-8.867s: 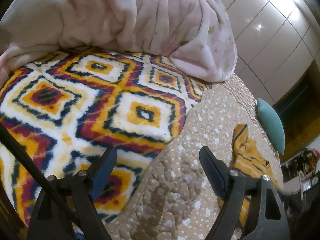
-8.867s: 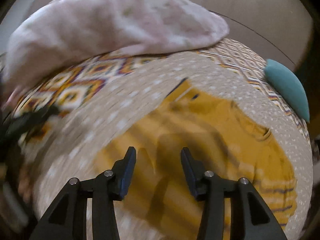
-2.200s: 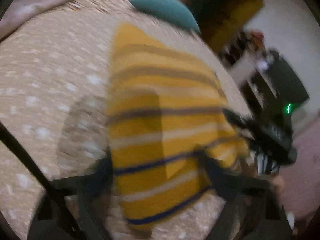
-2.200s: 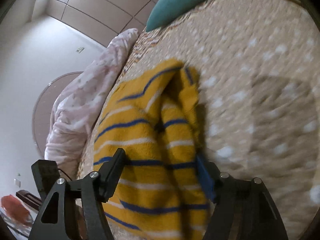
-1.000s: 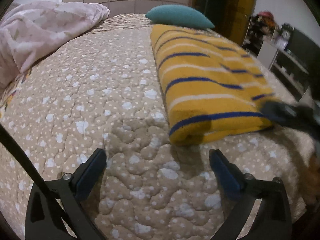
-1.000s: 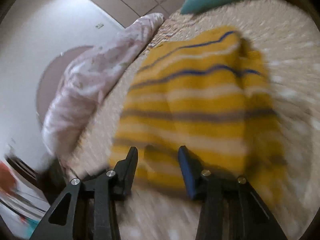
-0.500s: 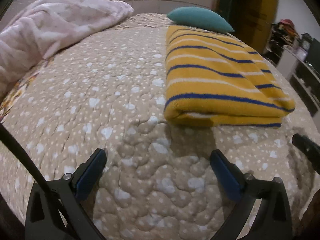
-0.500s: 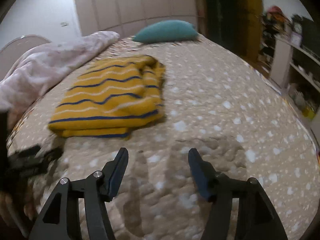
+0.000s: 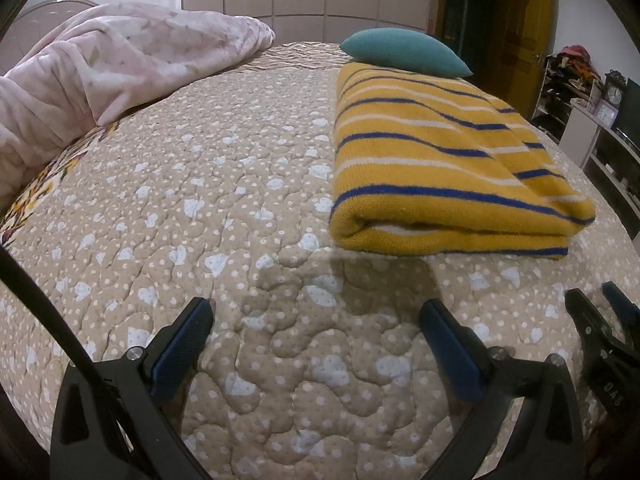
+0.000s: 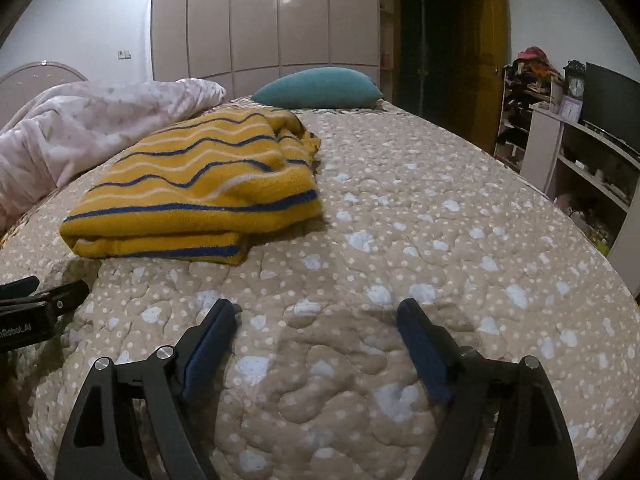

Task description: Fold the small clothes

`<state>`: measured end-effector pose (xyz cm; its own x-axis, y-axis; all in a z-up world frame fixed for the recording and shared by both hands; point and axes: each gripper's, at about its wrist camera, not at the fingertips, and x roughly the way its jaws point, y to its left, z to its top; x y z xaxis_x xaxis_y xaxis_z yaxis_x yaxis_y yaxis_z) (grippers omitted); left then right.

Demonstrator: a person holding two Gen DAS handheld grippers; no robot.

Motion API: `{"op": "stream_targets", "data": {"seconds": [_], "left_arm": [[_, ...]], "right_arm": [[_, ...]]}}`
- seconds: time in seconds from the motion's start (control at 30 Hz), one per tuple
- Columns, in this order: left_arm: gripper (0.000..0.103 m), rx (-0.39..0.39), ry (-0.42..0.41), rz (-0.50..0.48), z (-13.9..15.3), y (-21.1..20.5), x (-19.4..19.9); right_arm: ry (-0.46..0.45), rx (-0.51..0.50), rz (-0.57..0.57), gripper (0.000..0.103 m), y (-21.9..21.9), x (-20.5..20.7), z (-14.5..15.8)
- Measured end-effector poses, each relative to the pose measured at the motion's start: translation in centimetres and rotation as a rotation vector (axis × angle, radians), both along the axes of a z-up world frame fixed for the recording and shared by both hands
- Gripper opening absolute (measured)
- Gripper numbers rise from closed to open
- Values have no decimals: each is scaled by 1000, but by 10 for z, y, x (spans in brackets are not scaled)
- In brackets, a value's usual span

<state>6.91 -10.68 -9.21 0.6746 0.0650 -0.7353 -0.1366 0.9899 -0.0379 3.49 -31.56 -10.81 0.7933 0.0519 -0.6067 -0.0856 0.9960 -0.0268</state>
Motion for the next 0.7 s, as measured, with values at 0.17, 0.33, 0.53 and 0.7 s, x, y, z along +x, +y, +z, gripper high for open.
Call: {"op": "stream_targets", "data": {"seconds": [0.17,0.33,0.53,0.7], "left_arm": [[103,0,0,0,0,0,0],[103,0,-1,0,0,1,0],[103,0,0,0,0,0,0],[103,0,0,0,0,1,1]], "right_arm": [[-3,0,0,87,0,-3,1],[-5,-2,1,87,-1,-6,0],[-8,-8,-2,87,0,-6,1],[-9,-11,-4,87,1,-6,1]]}}
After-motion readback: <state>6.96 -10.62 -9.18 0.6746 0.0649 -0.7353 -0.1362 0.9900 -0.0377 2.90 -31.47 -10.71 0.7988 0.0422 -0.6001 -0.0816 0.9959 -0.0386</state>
